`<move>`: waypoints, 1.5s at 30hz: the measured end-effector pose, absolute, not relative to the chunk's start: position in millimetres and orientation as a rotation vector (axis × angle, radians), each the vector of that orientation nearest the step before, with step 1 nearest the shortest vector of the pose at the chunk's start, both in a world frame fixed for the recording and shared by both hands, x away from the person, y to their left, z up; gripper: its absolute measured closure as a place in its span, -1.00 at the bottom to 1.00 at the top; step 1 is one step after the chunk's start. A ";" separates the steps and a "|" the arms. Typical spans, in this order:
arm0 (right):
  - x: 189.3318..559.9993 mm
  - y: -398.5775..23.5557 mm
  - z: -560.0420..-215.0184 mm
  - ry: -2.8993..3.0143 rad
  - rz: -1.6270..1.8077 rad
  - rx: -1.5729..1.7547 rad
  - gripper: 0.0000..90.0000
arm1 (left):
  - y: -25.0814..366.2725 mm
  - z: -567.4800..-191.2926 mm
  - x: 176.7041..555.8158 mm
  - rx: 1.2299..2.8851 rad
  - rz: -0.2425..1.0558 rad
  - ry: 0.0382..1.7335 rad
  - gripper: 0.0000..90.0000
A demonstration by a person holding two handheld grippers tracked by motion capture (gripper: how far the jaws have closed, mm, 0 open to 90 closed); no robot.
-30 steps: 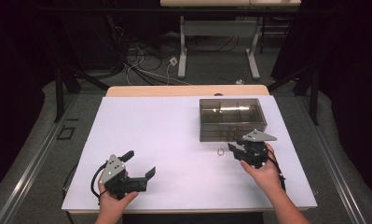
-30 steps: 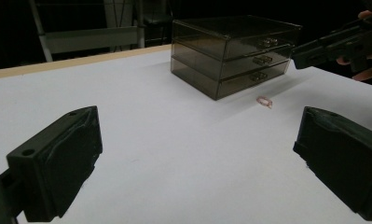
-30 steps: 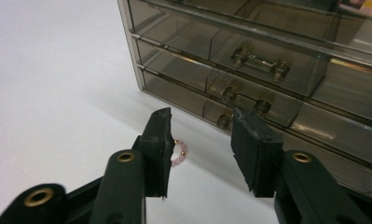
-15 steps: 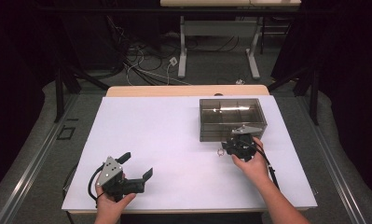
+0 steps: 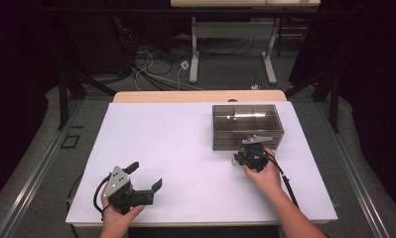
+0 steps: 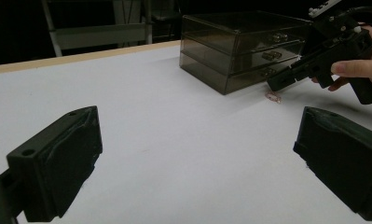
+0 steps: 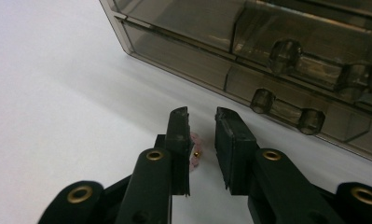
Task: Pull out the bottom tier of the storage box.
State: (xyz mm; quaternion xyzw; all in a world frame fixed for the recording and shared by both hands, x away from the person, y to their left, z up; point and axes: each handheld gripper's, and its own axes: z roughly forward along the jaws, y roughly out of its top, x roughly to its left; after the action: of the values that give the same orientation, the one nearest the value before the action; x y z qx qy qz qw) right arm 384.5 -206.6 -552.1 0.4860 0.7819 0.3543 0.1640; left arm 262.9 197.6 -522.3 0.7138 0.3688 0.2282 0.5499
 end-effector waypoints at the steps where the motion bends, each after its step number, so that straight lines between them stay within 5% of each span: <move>1: 384.8 -206.7 -553.9 2.234 1.004 1.385 0.69 | 197.4 -522.5 263.5 1.690 0.539 0.873 -0.98; 22: 386.1 -205.6 -557.4 2.250 0.966 1.394 0.92 | 196.5 -522.8 264.1 1.703 0.543 0.874 -0.98; 45: 383.8 -206.8 -554.9 2.253 1.007 1.421 0.93 | 194.6 -523.3 264.8 1.708 0.547 0.866 -0.98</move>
State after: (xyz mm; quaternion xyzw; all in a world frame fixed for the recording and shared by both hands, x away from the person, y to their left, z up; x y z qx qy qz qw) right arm 383.8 -206.8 -554.9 0.4935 0.7826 0.3499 0.1466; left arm 264.8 194.6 -523.3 0.7198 0.3648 0.2306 0.5437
